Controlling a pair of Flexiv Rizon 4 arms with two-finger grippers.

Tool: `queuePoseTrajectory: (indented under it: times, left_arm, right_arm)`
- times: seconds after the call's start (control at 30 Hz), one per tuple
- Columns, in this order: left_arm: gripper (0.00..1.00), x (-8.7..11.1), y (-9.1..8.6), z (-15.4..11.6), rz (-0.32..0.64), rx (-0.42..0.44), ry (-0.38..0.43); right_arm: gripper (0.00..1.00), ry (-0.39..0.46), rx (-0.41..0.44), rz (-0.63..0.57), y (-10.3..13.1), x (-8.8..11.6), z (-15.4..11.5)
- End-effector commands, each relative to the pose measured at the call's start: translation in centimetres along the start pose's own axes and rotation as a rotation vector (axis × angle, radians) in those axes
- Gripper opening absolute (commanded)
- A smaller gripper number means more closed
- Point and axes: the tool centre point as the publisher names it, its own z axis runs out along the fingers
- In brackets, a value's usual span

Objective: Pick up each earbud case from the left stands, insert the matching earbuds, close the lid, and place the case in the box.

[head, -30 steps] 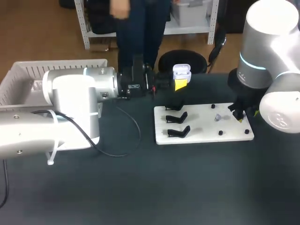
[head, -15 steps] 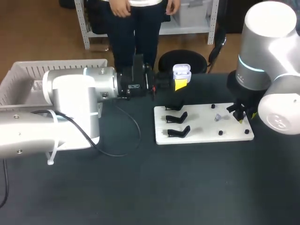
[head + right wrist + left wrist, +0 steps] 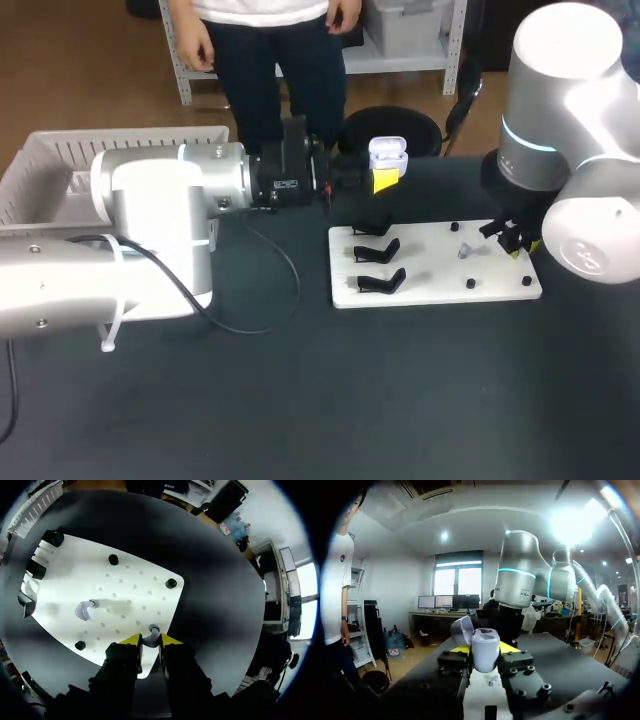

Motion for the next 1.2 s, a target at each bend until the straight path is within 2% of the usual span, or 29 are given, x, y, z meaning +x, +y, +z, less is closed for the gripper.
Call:
queuePoseTrajectory:
  times: [0.03, 0.2, 0.37, 0.6, 0.7, 0.87, 1.2]
  left_arm:
    - [0.0, 0.1, -0.2, 0.0, 0.005, -0.009, -0.006]
    - [0.0, 0.1, -0.2, 0.0, 0.005, -0.009, -0.006]
    - [0.0, 0.1, -0.2, 0.0, 0.005, -0.009, -0.006]
    - [0.0, 0.1, -0.2, 0.0, 0.005, -0.009, -0.006]
    - [0.0, 0.1, -0.2, 0.0, 0.005, -0.009, -0.006]
    - [0.0, 0.1, -0.2, 0.0, 0.005, -0.009, -0.006]
    - [0.0, 0.1, -0.2, 0.0, 0.005, -0.009, -0.006]
  right_arm:
    - [0.0, 0.007, 0.0, 0.003, 0.2, -0.3, 0.1]
    - [0.0, 0.009, 0.006, 0.004, 0.2, -0.3, 0.0]
    - [0.0, 0.003, 0.012, 0.012, 0.1, 0.0, -1.6]
    - [0.0, -0.003, 0.013, 0.034, 0.4, 0.8, -5.2]
    - [0.0, -0.001, 0.005, 0.047, 1.1, 1.2, -7.6]
    - [0.0, 0.026, -0.056, 0.065, 2.6, 1.8, -10.4]
    - [0.0, 0.05, -0.117, 0.066, 5.0, 2.8, -15.2]
